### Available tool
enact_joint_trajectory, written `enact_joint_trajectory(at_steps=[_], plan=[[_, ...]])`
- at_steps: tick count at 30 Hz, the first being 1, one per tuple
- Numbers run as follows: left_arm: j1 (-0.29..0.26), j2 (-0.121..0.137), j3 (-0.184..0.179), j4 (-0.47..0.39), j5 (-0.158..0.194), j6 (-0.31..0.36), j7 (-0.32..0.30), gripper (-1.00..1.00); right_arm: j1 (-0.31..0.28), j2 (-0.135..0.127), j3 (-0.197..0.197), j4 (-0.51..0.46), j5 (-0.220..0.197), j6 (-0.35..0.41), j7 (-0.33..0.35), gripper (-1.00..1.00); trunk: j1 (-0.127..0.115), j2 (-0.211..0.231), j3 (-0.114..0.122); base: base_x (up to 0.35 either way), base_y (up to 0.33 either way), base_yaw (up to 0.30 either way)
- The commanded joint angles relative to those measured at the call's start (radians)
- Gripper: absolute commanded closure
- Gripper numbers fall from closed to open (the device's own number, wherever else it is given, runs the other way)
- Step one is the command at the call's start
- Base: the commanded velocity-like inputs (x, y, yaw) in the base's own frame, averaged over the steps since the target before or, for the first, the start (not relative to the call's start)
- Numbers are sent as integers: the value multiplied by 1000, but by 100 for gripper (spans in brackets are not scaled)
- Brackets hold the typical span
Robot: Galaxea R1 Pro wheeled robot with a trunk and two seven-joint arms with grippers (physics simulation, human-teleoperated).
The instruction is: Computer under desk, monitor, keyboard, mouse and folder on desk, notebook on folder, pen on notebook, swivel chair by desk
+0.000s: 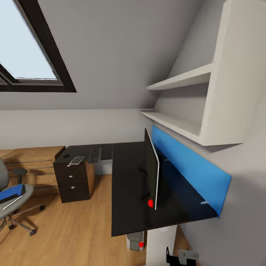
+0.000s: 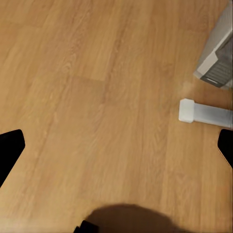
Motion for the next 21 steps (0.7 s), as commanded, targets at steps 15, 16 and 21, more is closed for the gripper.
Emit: enact_joint_trajectory(at_steps=[15, 16, 21], plan=[[0, 2, -5, 0, 5, -5, -11, -100, 0, 1, 9, 0, 1, -2, -8, -100, 0, 0, -17, 19, -61, -121], [0, 2, -5, 0, 5, -5, -14, -100, 0, 2, 11, 0, 1, -2, -8, -100, 0, 0, -18, 0, -1, -28], [0, 2, -5, 0, 6, -5, -18, -100, 0, 5, 15, -6, 4, -2, -8, -100, 0, 0, -18, 0, -1, -15]])
